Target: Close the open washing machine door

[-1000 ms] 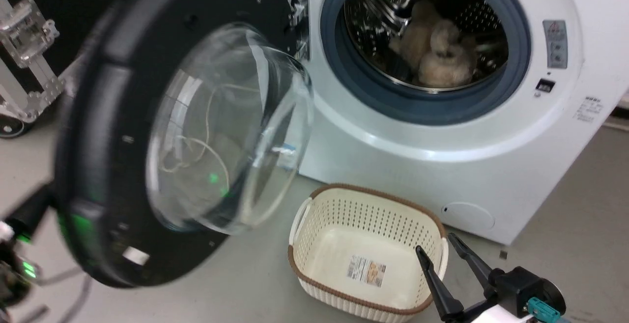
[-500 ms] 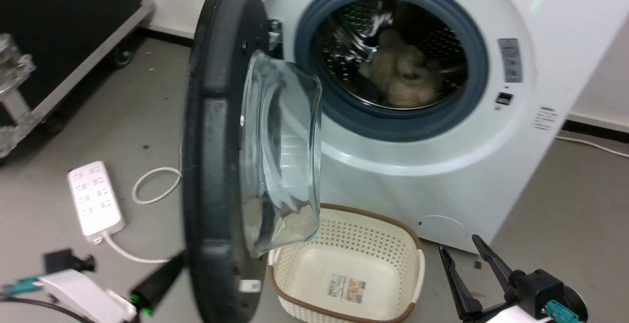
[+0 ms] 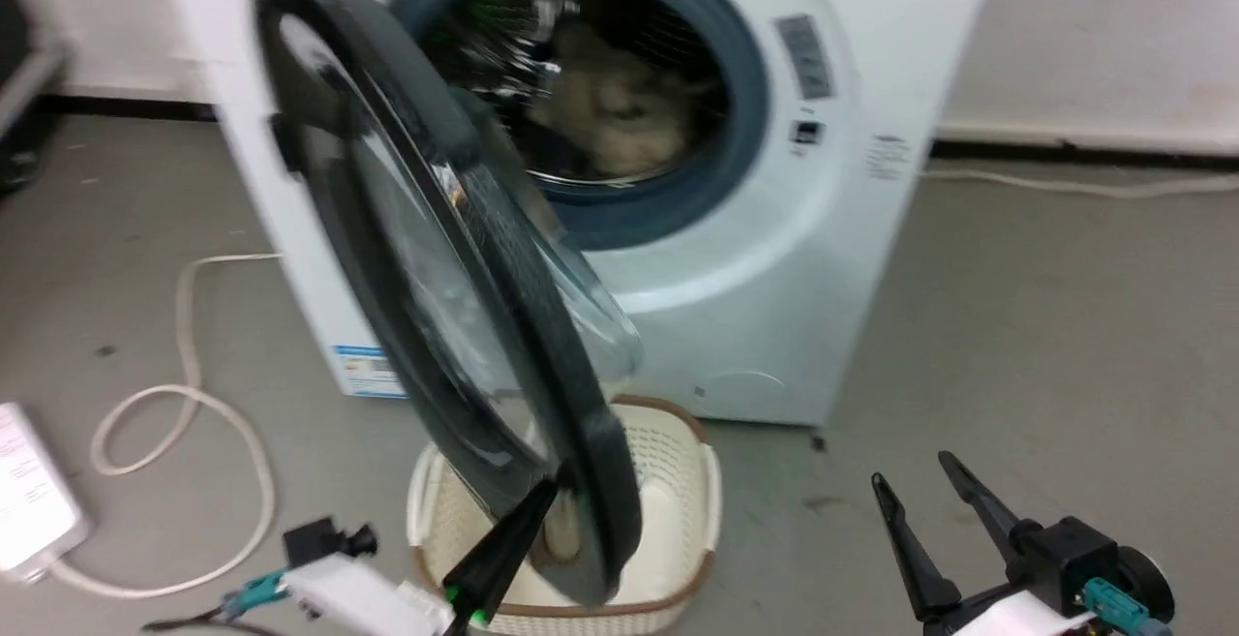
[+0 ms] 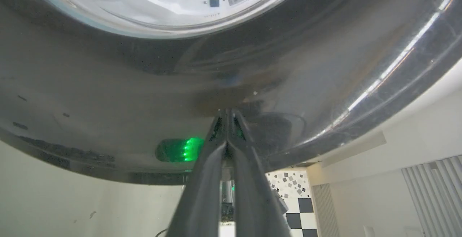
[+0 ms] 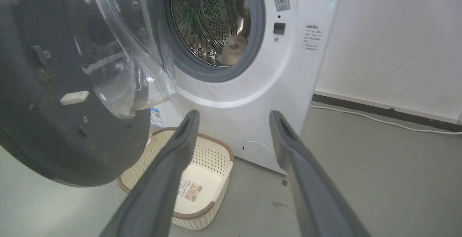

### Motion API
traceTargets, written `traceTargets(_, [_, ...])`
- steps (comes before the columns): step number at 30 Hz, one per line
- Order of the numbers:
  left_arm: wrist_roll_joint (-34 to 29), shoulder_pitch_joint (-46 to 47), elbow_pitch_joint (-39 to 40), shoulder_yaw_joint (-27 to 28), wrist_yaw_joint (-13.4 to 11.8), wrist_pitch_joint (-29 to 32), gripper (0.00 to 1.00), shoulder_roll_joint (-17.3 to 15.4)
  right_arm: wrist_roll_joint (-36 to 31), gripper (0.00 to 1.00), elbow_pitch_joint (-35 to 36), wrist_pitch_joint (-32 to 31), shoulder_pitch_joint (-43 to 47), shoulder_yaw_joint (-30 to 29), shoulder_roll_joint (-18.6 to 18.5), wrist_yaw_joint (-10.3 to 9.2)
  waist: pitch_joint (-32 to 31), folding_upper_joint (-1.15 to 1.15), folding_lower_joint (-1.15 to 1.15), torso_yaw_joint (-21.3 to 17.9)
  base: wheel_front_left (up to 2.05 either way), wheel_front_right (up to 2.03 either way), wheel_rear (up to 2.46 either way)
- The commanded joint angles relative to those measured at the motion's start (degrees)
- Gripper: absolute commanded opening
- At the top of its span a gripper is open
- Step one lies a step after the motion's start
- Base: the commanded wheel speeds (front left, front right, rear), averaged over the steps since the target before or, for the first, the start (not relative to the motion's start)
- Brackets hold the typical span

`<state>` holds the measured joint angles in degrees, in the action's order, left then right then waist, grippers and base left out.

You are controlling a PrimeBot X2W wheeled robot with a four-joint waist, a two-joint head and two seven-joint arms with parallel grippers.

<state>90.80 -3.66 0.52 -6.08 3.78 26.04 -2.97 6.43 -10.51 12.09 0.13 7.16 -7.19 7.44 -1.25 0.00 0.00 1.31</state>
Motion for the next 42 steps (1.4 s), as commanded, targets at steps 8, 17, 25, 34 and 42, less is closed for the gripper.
traceTargets(8, [2.2, 15.7, -10.3, -6.8, 2.0, -15.8, 0.00, 0.1, 0.6, 1.00, 1.2, 0.2, -1.8, -0.2, -0.8, 0.05, 9.1, 0.00, 0.00, -12.9, 0.00, 0.00, 0.00])
traceTargets(17, [3.4, 33.6, -22.5, -8.9, 2.6, -25.2, 0.00, 0.1, 1.4, 1.00, -0.4, 1.6, -4.6, 0.3, 0.2, 0.05, 14.3, 0.00, 0.00, -19.4, 0.00, 0.00, 0.00])
traceTargets(25, [7.2, 44.3, -32.7, -11.1, 3.4, -29.9, 0.00, 0.1, 1.6, 1.00, -2.4, 2.5, -6.4, 0.6, 1.0, 0.05, 15.3, 0.00, 0.00, -20.3, 0.00, 0.00, 0.00])
traceTargets(34, [3.3, 38.8, -28.2, -14.7, 3.7, -30.5, 1.00, -1.0, 1.2, 1.00, -2.6, 2.8, -5.4, -0.8, 0.5, 0.05, 11.3, 0.00, 0.00, -15.5, 0.00, 0.00, 0.00])
traceTargets(42, [-15.6, 23.6, -15.7, -21.2, 3.7, -39.8, 1.00, -10.8, 1.3, 1.00, -0.9, 2.8, -2.6, -0.8, -0.2, 0.05, 5.7, 0.00, 0.00, -8.9, 0.00, 0.00, 0.00])
